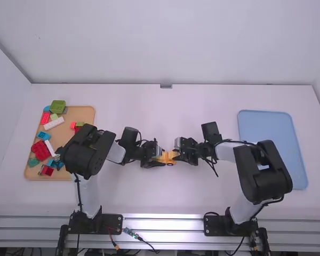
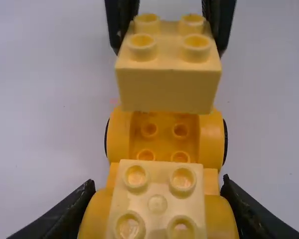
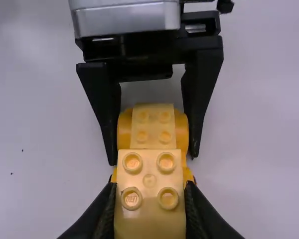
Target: Assemble lego blocks to make yellow taxi
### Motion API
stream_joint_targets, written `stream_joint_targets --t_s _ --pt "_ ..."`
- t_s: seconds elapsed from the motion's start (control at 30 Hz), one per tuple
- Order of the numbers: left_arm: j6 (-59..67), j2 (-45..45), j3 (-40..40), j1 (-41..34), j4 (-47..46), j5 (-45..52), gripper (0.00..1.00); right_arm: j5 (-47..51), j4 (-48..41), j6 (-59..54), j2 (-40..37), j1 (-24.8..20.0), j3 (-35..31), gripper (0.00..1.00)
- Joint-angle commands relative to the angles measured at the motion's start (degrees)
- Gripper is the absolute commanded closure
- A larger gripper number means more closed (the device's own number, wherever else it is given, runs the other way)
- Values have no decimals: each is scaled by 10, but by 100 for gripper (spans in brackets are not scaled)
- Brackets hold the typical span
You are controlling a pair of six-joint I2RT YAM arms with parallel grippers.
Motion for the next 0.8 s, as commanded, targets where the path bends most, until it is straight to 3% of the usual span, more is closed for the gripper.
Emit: stream_joint_targets --t_s 0.0,0.07,0.23,0.37,0.77 --pt "-2 8 -3 -5 -3 4 49 -7 11 17 -10 0 -17 91" --pt "-3 8 -3 -5 -3 4 53 -7 16 16 -10 1 -20 91" --pt "-2 8 -3 -5 -4 9 51 -2 26 20 -6 9 -21 91" --pt "-1 8 -6 -5 -3 21 53 36 75 87 12 21 -21 91" --pt "-2 8 -7 -5 2 4 53 72 71 74 21 37 -21 95"
